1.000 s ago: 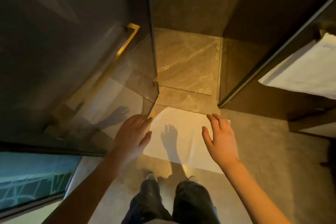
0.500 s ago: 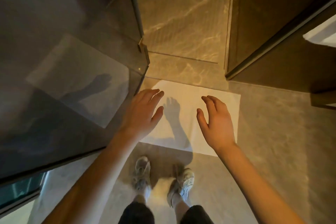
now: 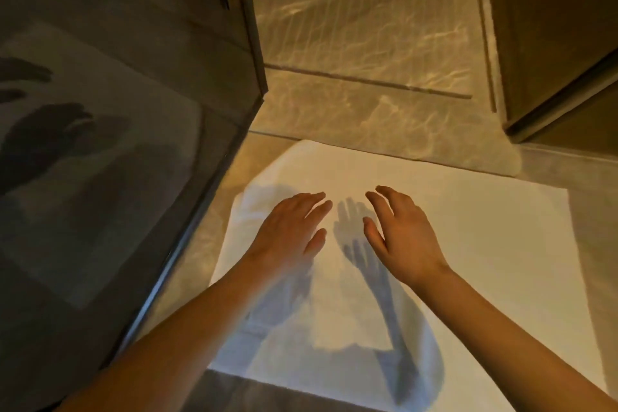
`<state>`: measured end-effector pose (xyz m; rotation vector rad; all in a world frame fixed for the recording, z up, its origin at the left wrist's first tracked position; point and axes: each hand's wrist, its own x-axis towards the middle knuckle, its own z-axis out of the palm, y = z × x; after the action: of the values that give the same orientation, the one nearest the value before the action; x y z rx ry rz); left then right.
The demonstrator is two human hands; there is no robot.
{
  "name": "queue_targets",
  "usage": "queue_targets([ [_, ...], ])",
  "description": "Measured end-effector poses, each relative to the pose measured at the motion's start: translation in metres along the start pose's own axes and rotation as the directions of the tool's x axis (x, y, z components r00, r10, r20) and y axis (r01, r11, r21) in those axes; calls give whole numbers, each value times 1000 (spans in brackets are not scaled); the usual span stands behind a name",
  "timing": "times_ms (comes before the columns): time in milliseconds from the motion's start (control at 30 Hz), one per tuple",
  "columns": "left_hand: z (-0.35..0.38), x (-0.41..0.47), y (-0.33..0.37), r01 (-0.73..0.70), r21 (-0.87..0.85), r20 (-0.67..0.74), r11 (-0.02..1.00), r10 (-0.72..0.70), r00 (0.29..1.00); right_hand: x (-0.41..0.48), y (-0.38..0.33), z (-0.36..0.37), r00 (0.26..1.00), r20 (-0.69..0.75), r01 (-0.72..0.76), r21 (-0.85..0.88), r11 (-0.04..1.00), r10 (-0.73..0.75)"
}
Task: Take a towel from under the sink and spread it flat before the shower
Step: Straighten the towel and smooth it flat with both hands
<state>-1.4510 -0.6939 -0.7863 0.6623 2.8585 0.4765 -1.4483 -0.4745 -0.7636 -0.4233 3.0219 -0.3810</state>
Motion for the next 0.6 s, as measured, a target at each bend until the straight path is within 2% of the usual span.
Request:
queue_targets([
  [233, 100, 45, -65, -72, 135, -41, 988, 78, 996, 61, 30, 113, 986, 107, 136, -61, 989, -129],
  [433, 135, 43, -97, -71, 100, -6, 992, 72, 997, 64, 19, 166, 989, 129, 81, -32, 996, -76],
  [600, 142, 37, -100, -43, 75, -13, 996, 44, 999, 56, 21, 181, 993, 113, 41, -34, 999, -37],
])
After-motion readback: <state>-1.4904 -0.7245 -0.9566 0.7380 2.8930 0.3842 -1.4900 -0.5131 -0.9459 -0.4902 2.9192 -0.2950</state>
